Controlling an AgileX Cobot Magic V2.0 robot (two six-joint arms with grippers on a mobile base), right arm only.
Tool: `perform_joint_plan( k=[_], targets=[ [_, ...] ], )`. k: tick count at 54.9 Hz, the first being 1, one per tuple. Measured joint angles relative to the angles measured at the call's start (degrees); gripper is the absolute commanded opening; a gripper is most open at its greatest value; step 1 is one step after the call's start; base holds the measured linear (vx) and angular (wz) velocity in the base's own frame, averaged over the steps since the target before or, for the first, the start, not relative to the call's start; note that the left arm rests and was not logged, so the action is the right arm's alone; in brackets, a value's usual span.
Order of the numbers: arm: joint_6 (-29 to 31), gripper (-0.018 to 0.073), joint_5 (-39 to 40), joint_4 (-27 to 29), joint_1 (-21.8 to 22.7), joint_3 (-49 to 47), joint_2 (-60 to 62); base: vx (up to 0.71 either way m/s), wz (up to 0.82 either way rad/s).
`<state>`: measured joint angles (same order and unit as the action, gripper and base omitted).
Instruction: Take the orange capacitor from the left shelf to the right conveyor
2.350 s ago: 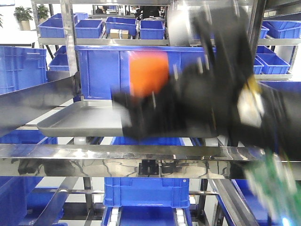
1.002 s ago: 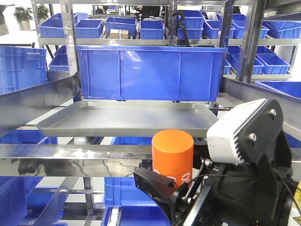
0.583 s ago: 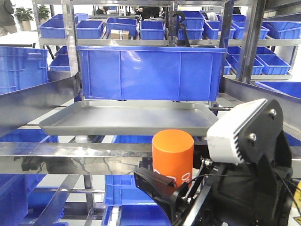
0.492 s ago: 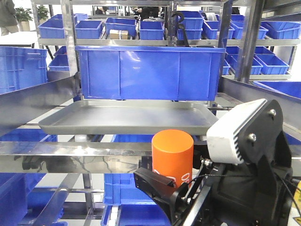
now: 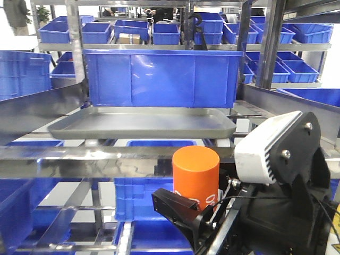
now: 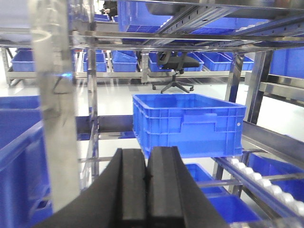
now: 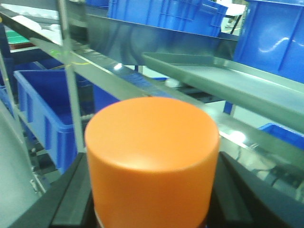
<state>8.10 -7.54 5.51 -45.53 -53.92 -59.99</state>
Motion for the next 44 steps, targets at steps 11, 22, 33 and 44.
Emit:
perform_joint_plan(
  k=[11,22,33,44],
  targets=[
    [0.0,-0.0008,0.0,0.0,0.0,0.0,0.0,-0.13,0.16],
    [0.0,-0.0008,0.0,0.0,0.0,0.0,0.0,-0.17,0.19],
    [0.0,-0.0008,0.0,0.0,0.0,0.0,0.0,-0.20,0.14],
    [0.0,-0.0008,0.0,0.0,0.0,0.0,0.0,-0.20,0.11]
  ],
)
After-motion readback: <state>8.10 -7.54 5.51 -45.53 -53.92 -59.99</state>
